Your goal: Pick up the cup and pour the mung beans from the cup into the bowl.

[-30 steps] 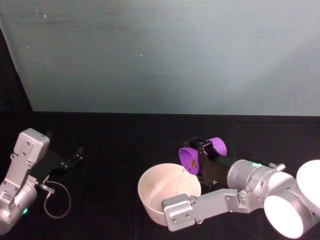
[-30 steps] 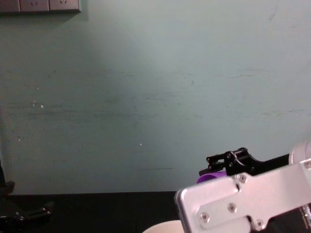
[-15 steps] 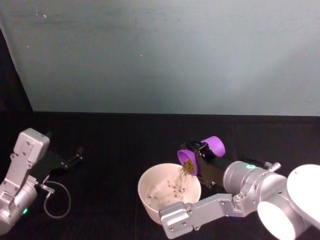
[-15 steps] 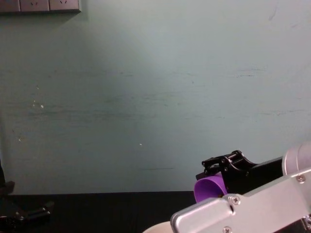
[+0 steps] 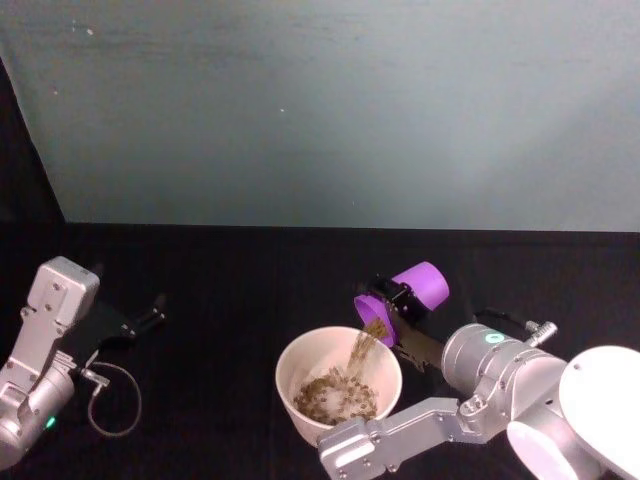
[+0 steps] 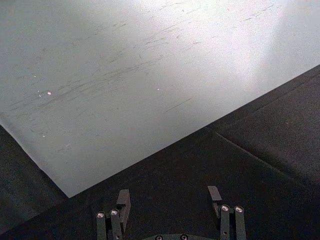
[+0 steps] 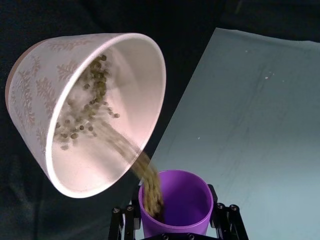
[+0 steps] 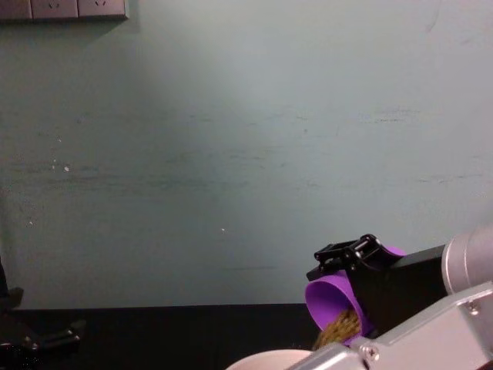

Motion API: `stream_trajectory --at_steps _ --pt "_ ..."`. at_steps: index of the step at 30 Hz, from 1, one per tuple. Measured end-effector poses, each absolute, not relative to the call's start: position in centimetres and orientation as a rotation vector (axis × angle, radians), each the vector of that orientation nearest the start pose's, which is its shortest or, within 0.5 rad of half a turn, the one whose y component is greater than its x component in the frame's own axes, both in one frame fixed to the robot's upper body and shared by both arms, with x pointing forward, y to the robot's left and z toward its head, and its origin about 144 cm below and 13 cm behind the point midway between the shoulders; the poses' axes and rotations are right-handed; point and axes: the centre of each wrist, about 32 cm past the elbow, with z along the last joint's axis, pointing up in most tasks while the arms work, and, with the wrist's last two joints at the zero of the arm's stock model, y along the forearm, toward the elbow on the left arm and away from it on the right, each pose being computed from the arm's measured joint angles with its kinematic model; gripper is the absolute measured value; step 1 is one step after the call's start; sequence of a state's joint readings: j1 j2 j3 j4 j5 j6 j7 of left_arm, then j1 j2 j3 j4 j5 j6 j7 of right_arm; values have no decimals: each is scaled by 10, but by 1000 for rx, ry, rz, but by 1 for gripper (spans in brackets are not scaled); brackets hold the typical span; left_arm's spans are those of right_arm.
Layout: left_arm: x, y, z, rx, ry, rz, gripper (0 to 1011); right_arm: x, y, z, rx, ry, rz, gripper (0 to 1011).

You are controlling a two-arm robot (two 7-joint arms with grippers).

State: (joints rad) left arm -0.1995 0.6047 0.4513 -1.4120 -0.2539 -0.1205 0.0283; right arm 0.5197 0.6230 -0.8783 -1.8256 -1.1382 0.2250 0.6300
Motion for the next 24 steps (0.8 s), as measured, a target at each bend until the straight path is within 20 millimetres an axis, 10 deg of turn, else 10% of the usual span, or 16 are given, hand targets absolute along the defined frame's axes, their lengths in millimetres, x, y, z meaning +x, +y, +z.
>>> stream_trajectory --at_steps 24 --pt "489 310 1140 305 -285 1248 1003 461 -138 1259 -1397 -1644 -271 747"
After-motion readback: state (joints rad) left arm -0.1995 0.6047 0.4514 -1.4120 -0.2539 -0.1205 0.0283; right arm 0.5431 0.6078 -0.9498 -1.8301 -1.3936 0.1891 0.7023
